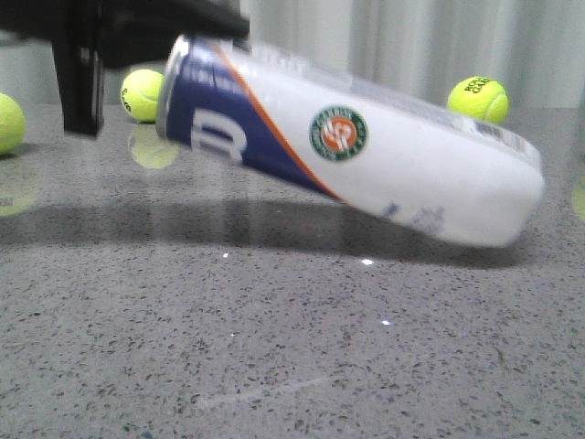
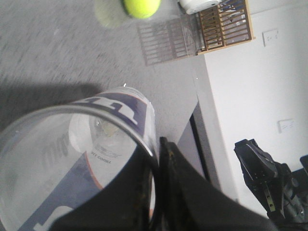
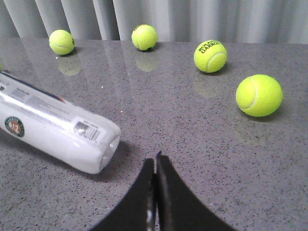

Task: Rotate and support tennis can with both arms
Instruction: 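Lift the can's end with the left gripper, tilting it upright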

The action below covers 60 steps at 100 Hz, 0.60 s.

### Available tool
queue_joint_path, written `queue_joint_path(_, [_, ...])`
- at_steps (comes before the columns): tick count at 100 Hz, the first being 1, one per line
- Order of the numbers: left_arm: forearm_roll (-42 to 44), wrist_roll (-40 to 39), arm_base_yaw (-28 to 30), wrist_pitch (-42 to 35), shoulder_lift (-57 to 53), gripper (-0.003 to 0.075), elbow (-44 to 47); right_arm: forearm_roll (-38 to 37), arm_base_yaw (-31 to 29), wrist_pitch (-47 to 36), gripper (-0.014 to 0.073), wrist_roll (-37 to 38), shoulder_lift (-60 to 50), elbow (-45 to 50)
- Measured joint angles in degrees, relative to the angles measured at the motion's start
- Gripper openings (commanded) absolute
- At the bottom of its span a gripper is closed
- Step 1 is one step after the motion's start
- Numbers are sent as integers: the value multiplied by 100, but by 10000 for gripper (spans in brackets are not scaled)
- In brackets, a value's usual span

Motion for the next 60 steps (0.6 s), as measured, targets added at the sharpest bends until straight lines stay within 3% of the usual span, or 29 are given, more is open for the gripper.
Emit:
queue_joint_path(19, [878,-352,0,-15,-578,-21,-930,0,0,0,-56,0,0,0])
queue_joint_path(60, [4444,-2234,-268,246,-1240,-21,-2617,0,0,0,-56,0,0,0])
